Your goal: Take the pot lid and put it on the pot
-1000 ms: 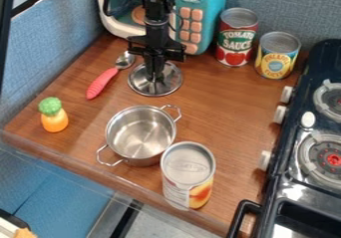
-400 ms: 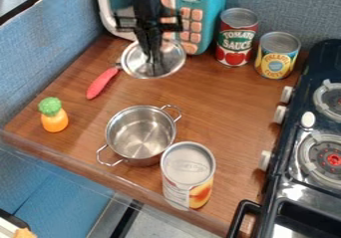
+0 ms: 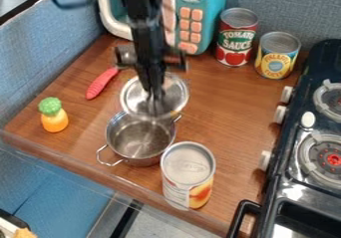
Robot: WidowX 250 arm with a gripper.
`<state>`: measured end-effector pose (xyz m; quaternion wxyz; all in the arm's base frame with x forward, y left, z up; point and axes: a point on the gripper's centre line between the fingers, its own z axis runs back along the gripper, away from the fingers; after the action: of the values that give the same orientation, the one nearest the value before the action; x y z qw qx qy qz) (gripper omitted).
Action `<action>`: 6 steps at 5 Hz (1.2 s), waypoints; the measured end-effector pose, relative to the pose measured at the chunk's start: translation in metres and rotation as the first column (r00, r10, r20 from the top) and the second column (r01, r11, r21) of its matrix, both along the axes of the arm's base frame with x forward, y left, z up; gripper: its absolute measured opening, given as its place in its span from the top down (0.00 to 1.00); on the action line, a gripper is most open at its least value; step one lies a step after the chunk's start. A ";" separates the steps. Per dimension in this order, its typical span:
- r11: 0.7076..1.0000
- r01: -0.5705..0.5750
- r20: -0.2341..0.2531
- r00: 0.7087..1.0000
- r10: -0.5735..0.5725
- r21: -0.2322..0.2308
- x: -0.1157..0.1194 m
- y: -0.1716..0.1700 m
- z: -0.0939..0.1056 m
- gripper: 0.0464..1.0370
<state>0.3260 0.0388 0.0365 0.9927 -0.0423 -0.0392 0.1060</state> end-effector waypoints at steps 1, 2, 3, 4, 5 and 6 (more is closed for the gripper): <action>0.998 0.043 0.002 0.999 -0.043 0.038 -0.008 -0.013 -0.013 0.99; 0.995 0.068 -0.015 0.998 -0.067 0.074 -0.015 -0.017 -0.024 0.99; 0.993 0.072 -0.024 0.997 -0.070 0.092 -0.022 -0.017 -0.028 0.99; 0.995 0.044 -0.024 0.999 -0.042 0.090 -0.027 -0.011 -0.028 0.99; 0.997 0.023 -0.021 1.000 -0.022 0.073 -0.029 -0.002 -0.028 0.99; 0.998 0.020 -0.028 0.999 -0.019 0.060 -0.037 0.004 -0.028 0.99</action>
<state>0.2890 0.0428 0.0087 0.9949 -0.0110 -0.0286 0.0957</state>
